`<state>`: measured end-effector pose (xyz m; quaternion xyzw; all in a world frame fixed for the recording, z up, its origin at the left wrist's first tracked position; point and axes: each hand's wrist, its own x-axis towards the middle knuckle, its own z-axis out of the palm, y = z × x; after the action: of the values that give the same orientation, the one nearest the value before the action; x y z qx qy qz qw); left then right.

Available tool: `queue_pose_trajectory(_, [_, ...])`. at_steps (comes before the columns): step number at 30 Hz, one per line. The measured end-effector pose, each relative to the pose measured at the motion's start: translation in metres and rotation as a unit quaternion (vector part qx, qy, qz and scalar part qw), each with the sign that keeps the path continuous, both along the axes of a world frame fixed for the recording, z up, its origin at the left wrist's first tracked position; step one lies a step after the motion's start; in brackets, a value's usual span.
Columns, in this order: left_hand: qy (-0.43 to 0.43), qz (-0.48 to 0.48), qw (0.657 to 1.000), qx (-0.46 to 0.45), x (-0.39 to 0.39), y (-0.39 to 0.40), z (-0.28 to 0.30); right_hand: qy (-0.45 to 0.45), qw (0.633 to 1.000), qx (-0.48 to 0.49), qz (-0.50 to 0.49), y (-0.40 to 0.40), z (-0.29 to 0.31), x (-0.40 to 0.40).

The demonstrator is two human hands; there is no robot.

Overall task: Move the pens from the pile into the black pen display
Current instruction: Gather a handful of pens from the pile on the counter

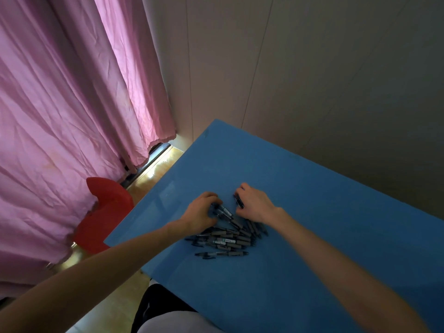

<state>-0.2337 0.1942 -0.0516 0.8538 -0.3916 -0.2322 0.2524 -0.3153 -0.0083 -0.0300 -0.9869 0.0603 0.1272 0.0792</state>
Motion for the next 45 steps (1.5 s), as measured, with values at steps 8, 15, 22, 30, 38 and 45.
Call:
queue_pose_trajectory(8, [-0.062,-0.055,0.996,0.03,0.003,-0.034,0.004,-0.045,0.984,0.021,-0.168,-0.009,-0.008,-0.025])
queue_pose_trajectory(15, [-0.068,0.003,0.997,0.036,-0.008,-0.047,0.007,-0.103,0.944,0.067,-0.307,-0.013,-0.016,-0.055])
queue_pose_trajectory(22, [-0.093,0.063,0.984,0.136,-0.006,-0.047,0.018,-0.054,0.924,0.07,-0.372,-0.012,-0.018,-0.064])
queue_pose_trajectory(30, [-0.049,0.025,0.978,0.204,-0.006,-0.099,0.026,0.028,0.925,0.058,-0.374,-0.026,-0.001,-0.048])
queue_pose_trajectory(38, [-0.024,0.009,0.977,0.212,-0.016,-0.136,0.027,0.003,0.937,0.104,-0.333,-0.041,-0.009,-0.065])
queue_pose_trajectory(45, [-0.081,-0.045,0.97,0.227,-0.026,-0.149,0.025,-0.036,0.904,0.233,-0.358,-0.055,-0.02,-0.075])
